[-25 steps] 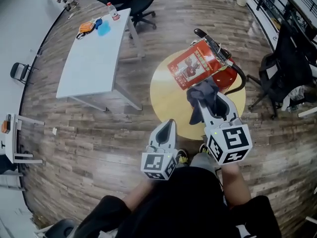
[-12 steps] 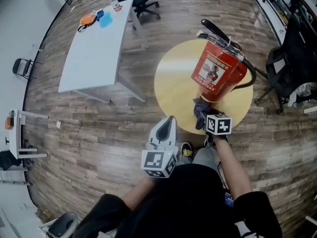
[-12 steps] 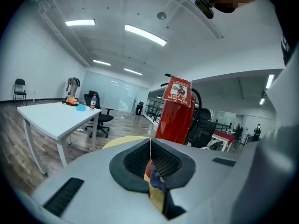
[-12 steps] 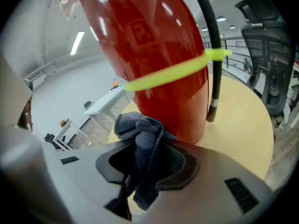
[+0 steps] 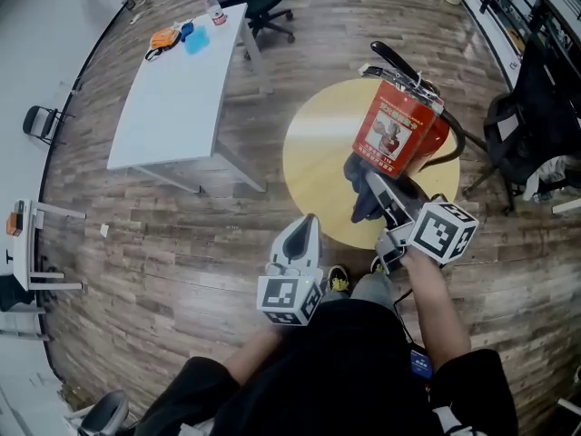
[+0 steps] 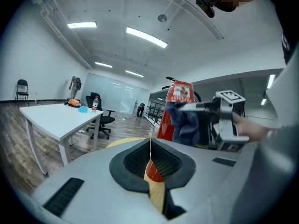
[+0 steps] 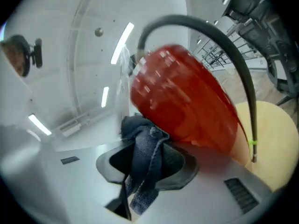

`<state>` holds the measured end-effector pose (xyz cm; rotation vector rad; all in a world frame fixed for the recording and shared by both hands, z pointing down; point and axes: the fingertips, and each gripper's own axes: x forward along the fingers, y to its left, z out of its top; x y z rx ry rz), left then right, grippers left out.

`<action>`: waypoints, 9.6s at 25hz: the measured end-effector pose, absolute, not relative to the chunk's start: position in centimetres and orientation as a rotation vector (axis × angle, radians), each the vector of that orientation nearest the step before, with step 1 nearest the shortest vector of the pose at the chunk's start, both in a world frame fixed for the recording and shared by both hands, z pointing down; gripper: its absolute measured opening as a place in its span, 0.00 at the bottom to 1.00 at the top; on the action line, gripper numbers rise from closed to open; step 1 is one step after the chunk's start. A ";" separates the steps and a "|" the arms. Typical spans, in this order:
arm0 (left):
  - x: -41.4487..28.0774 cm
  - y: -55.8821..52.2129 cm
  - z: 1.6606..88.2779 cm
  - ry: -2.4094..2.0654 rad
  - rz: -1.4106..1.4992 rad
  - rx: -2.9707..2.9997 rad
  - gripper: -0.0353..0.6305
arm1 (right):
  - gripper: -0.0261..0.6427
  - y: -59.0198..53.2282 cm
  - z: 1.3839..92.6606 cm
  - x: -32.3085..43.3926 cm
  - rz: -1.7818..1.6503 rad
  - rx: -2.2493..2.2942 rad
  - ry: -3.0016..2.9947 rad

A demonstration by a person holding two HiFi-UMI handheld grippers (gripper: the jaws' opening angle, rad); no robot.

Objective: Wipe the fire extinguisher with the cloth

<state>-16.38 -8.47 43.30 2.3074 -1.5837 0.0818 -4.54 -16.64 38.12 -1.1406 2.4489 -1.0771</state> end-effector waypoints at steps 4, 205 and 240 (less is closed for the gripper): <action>-15.7 -8.4 42.3 -1.575 0.059 2.330 0.09 | 0.24 -16.6 29.9 -3.2 -1.067 -0.919 2.224; -7.4 -10.0 41.4 -1.539 0.127 2.376 0.09 | 0.31 -18.5 34.8 9.6 -0.168 -1.159 2.992; -4.5 -7.8 42.8 -1.619 0.145 2.349 0.09 | 0.24 -15.7 37.4 4.6 -0.809 -1.322 3.029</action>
